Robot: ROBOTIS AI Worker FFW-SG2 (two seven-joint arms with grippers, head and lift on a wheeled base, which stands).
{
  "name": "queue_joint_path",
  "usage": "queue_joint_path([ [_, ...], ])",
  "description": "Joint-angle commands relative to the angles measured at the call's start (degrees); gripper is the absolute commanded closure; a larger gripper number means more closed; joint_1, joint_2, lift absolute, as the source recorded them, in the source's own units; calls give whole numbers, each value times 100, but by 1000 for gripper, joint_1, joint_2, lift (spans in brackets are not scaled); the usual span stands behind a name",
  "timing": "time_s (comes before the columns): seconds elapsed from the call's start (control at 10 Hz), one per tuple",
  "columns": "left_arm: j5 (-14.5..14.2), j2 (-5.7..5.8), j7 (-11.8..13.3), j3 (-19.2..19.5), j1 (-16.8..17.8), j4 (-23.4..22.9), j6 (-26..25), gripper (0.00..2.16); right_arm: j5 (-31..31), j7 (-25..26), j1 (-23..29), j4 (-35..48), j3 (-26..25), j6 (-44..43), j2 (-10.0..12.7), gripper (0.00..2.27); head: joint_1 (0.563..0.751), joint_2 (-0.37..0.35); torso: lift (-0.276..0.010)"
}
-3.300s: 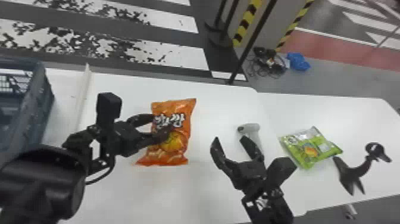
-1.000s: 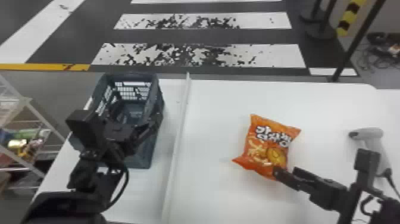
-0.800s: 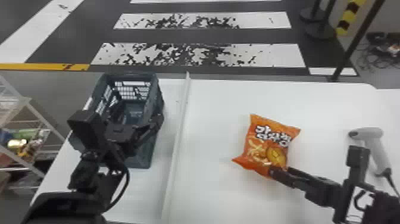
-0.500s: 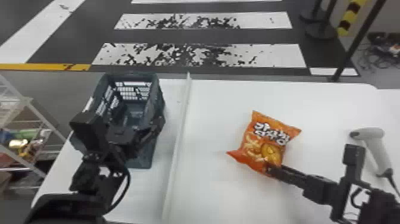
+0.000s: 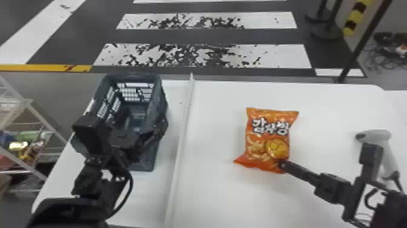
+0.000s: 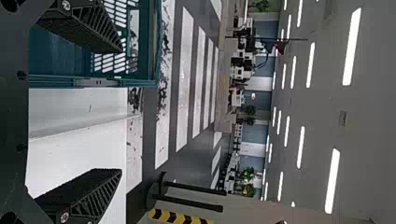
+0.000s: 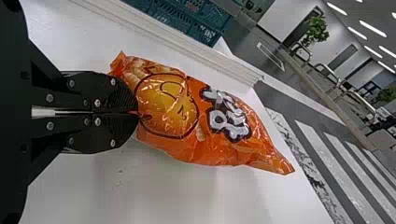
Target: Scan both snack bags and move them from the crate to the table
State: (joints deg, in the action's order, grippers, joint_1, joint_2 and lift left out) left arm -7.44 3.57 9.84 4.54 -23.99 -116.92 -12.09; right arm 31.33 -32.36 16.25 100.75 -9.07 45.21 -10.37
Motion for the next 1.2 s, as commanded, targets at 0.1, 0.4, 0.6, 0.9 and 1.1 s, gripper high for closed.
queue_joint_path([
  [0.1, -3, 3, 17, 30, -1, 3, 0, 87, -109, 124, 107, 727, -429, -43, -88, 2260, 695, 67, -88],
  [0.4, -30, 29, 35, 38, 8, 11, 0, 87, -1190, 590, 151, 1685, -394, -25, -668, 2260, 695, 0, -88],
  [0.6, -39, 38, 35, 38, 25, 38, 0, 87, -3001, 1144, 283, 2195, 450, -183, -1240, 2256, 695, -51, -88],
  [0.9, -39, 47, 44, 65, 25, 47, 0, 87, -5585, 2172, 432, 2195, 2278, -254, -2013, 2256, 695, -64, -88],
  [1.1, -47, 47, 44, 73, 43, 55, 0, 87, -7580, 2840, 300, 1729, 3728, 555, -2356, 2260, 695, -50, -88],
])
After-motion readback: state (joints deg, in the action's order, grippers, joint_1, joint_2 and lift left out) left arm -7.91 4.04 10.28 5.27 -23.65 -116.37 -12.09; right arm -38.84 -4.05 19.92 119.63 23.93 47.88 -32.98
